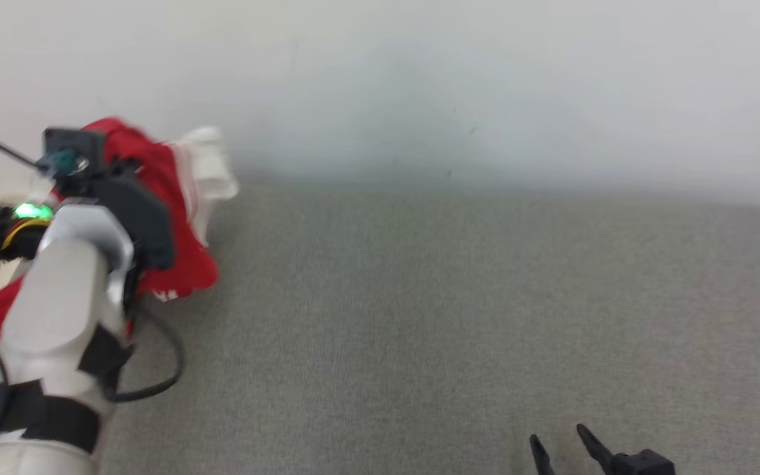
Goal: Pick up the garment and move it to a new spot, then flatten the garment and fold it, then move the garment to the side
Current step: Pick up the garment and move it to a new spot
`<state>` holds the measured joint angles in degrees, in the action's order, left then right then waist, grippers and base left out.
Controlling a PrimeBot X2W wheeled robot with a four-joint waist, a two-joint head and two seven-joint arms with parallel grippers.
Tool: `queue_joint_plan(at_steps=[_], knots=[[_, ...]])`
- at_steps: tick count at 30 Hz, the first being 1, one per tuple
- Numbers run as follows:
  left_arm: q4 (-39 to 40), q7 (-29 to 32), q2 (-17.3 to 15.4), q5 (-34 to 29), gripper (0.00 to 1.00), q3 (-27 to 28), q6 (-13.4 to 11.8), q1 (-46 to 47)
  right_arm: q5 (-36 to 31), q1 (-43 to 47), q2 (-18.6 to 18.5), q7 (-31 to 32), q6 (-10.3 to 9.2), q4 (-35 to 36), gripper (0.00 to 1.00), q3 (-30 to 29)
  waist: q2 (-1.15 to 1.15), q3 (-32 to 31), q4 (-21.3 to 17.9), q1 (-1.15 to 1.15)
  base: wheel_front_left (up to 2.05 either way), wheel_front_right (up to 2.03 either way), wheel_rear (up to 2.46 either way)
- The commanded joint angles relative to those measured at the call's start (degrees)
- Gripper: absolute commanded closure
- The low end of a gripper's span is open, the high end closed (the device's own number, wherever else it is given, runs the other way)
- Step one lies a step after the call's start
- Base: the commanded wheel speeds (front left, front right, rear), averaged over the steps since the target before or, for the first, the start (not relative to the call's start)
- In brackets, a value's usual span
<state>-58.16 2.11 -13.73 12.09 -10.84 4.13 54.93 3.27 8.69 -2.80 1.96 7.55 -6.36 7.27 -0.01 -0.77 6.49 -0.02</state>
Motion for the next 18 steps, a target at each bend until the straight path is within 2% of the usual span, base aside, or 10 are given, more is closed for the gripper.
queue_joint_plan(at_steps=[1,5,10,18], knots=[[2.3,-0.6,2.9,1.3,1.0,-0.2,0.8,1.8,0.6,-0.3,0.1,-0.7,-0.12,-0.3,0.0,-0.8,0.01,-6.4,-4.1,0.02,0.0,0.0,0.0],[6.1,-0.8,7.2,3.0,1.0,-1.9,2.1,3.4,1.1,-2.4,0.1,-1.4,-0.12,-0.9,0.0,-1.8,0.01,-6.9,-7.3,0.02,0.0,0.0,0.0],[9.7,-1.0,9.6,4.7,1.0,-4.4,3.0,3.0,0.3,-3.9,0.0,-1.5,-0.12,-1.4,0.0,-2.6,0.01,-6.9,-10.9,0.02,0.0,0.0,0.0],[15.9,1.3,10.8,10.6,1.0,-10.2,3.1,-1.5,0.0,-5.8,0.0,-1.2,-0.12,-1.2,0.0,-2.6,0.01,-4.6,-18.3,0.02,0.0,0.0,0.0]])
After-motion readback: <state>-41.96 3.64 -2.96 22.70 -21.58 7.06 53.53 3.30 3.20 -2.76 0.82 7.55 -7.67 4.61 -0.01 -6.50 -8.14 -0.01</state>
